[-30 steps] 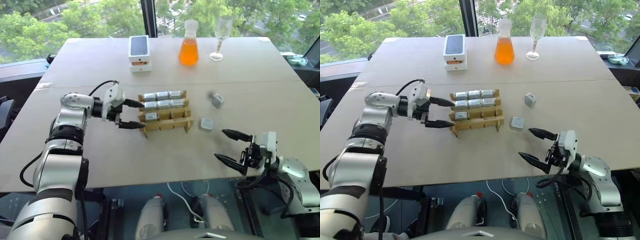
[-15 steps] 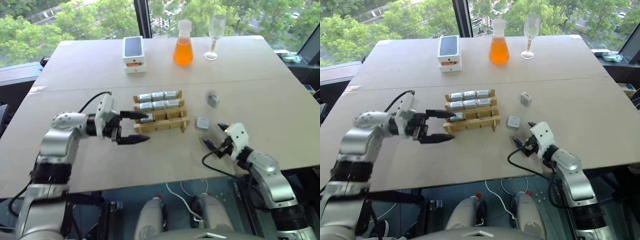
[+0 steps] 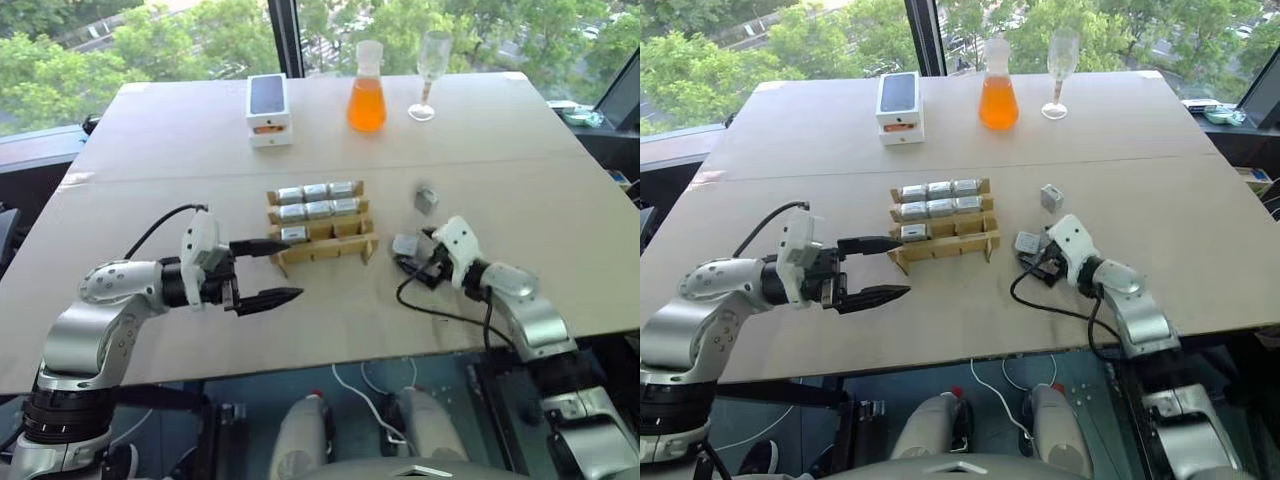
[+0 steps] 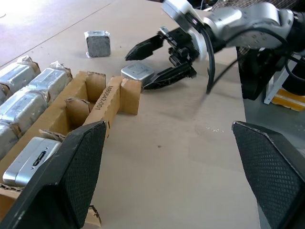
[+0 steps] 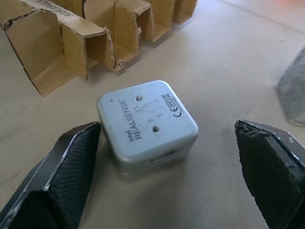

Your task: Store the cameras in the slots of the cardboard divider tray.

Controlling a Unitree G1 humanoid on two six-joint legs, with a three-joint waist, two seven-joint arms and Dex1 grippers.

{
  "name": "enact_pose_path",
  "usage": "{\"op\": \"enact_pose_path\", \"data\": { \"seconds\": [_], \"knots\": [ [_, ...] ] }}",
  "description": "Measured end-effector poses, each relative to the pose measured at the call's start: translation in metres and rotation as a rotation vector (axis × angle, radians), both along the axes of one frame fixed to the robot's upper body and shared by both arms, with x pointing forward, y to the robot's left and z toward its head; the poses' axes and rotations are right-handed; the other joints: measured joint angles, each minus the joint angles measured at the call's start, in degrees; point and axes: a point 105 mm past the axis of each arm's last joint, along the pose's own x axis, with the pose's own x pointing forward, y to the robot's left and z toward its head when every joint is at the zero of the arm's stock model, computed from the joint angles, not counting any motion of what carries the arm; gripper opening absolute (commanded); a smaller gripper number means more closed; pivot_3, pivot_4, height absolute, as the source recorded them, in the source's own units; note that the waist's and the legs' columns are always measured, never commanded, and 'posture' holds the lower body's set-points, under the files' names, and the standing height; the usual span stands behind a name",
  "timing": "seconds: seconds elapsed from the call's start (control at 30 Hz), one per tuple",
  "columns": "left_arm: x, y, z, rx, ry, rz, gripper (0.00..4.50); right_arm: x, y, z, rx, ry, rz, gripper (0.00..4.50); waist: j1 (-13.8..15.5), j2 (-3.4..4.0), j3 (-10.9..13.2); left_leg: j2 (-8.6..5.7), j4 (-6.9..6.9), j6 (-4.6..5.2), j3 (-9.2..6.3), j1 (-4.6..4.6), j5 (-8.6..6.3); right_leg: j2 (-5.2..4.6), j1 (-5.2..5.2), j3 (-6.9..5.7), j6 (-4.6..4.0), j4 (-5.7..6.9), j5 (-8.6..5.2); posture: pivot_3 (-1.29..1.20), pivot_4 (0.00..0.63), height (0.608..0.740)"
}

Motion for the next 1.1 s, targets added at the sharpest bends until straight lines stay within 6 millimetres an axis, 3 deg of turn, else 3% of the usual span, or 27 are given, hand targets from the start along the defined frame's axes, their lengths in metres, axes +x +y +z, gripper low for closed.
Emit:
{"op": "enact_pose_path", "data": {
  "seconds": [0.3,0.43,0.47,0.7,0.83,0.93,1.1],
  "knots": [
    [-0.012,0.004,-0.010,-0.001,0.020,0.080,4.36,0.012,0.001,0.000,-0.015,0.102,0.263,4.50,-0.16,0.03,0.02,0.01,-0.08,0.00,0.02,-0.02,0.00,-0.02,-0.01,0.00,-0.02,-0.10,0.01,0.00,0.150,0.740],
    [-0.016,-0.001,-0.004,0.004,-0.014,0.071,4.50,0.014,0.004,-0.001,-0.006,0.099,0.294,2.76,-0.04,0.03,0.02,0.00,-0.08,-0.02,0.03,-0.03,0.01,-0.07,0.00,0.00,-0.02,-0.10,0.01,0.00,0.150,0.740],
    [-0.017,-0.002,-0.003,0.007,-0.021,0.062,4.50,0.014,0.004,0.000,-0.002,0.095,0.300,2.11,-0.08,0.03,0.02,0.00,-0.08,-0.12,0.03,-0.03,0.06,-0.08,0.00,0.01,-0.03,-0.10,0.01,0.00,0.150,0.740],
    [-0.015,-0.003,0.003,0.005,-0.034,0.049,4.50,0.013,-0.002,0.001,-0.036,0.061,0.318,1.99,0.01,0.07,0.05,0.00,-0.08,-0.22,0.03,-0.03,0.13,-0.08,0.00,-0.01,-0.03,-0.10,0.01,0.00,0.150,0.740],
    [-0.006,-0.009,0.019,-0.085,0.021,0.020,4.50,0.012,0.006,0.024,-0.188,-0.223,0.357,1.99,-0.15,0.10,0.07,0.00,-0.08,-0.23,0.04,-0.04,0.13,-0.07,-0.02,0.01,0.00,-0.08,0.00,0.00,0.150,0.740],
    [-0.004,-0.005,0.018,-0.053,0.069,-0.015,4.50,0.009,0.013,0.042,-0.296,-0.456,0.388,1.99,-0.37,0.12,0.07,0.00,-0.11,-0.26,0.08,-0.03,0.14,-0.01,-0.07,0.04,0.01,-0.08,0.00,0.00,0.150,0.740],
    [0.024,-0.006,0.030,-0.044,0.123,-0.097,4.50,0.004,0.045,0.084,-0.374,-0.820,0.427,1.99,-0.04,0.12,0.22,0.01,-0.09,-0.36,0.09,-0.05,0.20,0.04,-0.10,0.02,0.07,0.01,-0.03,0.00,0.150,0.740]
  ]
}}
